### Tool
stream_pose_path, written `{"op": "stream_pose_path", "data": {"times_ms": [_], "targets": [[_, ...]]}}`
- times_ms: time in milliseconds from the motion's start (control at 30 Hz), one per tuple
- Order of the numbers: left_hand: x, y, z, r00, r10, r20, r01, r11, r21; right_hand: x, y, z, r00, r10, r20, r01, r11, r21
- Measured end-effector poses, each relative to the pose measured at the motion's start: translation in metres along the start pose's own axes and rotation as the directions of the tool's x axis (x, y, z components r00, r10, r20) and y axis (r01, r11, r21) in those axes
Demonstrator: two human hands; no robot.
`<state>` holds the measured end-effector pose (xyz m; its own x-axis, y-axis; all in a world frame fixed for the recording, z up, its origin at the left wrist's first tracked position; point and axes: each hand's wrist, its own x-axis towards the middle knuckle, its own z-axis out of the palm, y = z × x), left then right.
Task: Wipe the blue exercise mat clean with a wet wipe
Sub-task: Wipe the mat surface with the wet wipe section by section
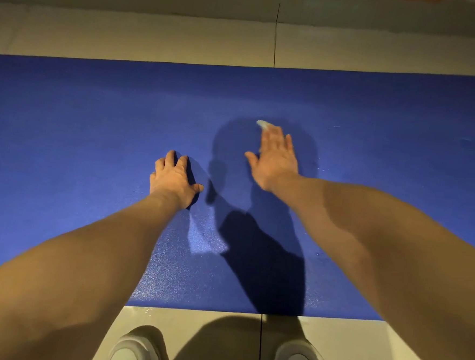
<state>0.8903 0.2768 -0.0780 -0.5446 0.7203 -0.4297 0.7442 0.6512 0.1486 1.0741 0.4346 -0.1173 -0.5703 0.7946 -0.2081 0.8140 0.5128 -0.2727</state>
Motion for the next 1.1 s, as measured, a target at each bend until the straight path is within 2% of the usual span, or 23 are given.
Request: {"op": "stream_pose_path", "data": {"times_ms": [100, 167, 267, 333, 400, 467, 533, 600, 667, 733, 800, 867, 933, 1033, 1100], "targets": [[0.003, -0.002, -0.002, 1.000, -0.001, -0.010, 0.001, 1.000, -0.006, 0.011, 0.004, -0.004, 0.975, 0.210, 0.069, -0.197, 0.967, -0.159], [0.006, -0.003, -0.003, 1.000, -0.007, -0.012, 0.007, 1.000, -0.003, 0.014, -0.016, 0.000, 0.962, 0.253, 0.106, -0.233, 0.957, -0.172], [0.010, -0.003, -0.004, 1.000, -0.008, -0.013, 0.008, 1.000, 0.008, 0.009, -0.055, 0.011, 0.993, 0.054, 0.104, -0.049, 0.998, -0.049], [0.012, -0.001, -0.003, 1.000, -0.002, -0.021, 0.002, 1.000, 0.007, 0.006, -0.068, 0.016, 0.985, -0.083, 0.153, 0.091, 0.995, -0.044], [0.013, -0.001, -0.003, 1.000, 0.001, -0.031, -0.001, 1.000, 0.006, 0.010, -0.061, 0.015, 0.968, -0.168, 0.189, 0.185, 0.980, -0.077], [0.015, -0.001, -0.002, 0.999, 0.001, -0.033, -0.001, 1.000, 0.000, 0.017, -0.040, 0.009, 0.958, -0.240, 0.155, 0.252, 0.966, -0.060], [0.017, -0.001, -0.002, 0.999, 0.000, -0.034, 0.000, 1.000, -0.002, 0.027, -0.013, 0.000, 0.982, -0.170, 0.087, 0.175, 0.983, -0.051], [0.017, -0.002, -0.002, 0.999, 0.002, -0.035, -0.002, 1.000, 0.008, 0.038, 0.007, -0.010, 0.996, 0.005, 0.085, 0.005, 0.994, -0.112], [0.018, -0.003, -0.002, 0.999, 0.005, -0.037, -0.005, 1.000, 0.012, 0.046, 0.004, -0.016, 0.977, 0.171, 0.130, -0.143, 0.970, -0.197], [0.020, -0.003, -0.004, 0.999, 0.004, -0.042, -0.004, 1.000, 0.004, 0.047, -0.016, -0.012, 0.967, 0.228, 0.112, -0.205, 0.961, -0.188], [0.022, -0.003, -0.005, 0.999, 0.003, -0.051, -0.003, 1.000, 0.003, 0.044, -0.046, -0.001, 0.989, 0.125, 0.081, -0.117, 0.989, -0.092], [0.024, -0.002, -0.005, 0.998, 0.008, -0.058, -0.008, 1.000, 0.006, 0.037, -0.072, 0.010, 0.993, -0.055, 0.105, 0.057, 0.998, -0.015], [0.026, 0.000, -0.004, 0.998, 0.011, -0.069, -0.011, 1.000, 0.002, 0.036, -0.081, 0.014, 0.970, -0.167, 0.177, 0.178, 0.983, -0.050], [0.029, 0.002, -0.005, 0.997, 0.012, -0.080, -0.013, 1.000, -0.015, 0.044, -0.061, 0.008, 0.951, -0.255, 0.177, 0.275, 0.956, -0.103], [0.032, 0.002, -0.005, 0.996, 0.017, -0.084, -0.018, 1.000, -0.020, 0.053, -0.037, -0.001, 0.970, -0.210, 0.119, 0.218, 0.974, -0.058]]}}
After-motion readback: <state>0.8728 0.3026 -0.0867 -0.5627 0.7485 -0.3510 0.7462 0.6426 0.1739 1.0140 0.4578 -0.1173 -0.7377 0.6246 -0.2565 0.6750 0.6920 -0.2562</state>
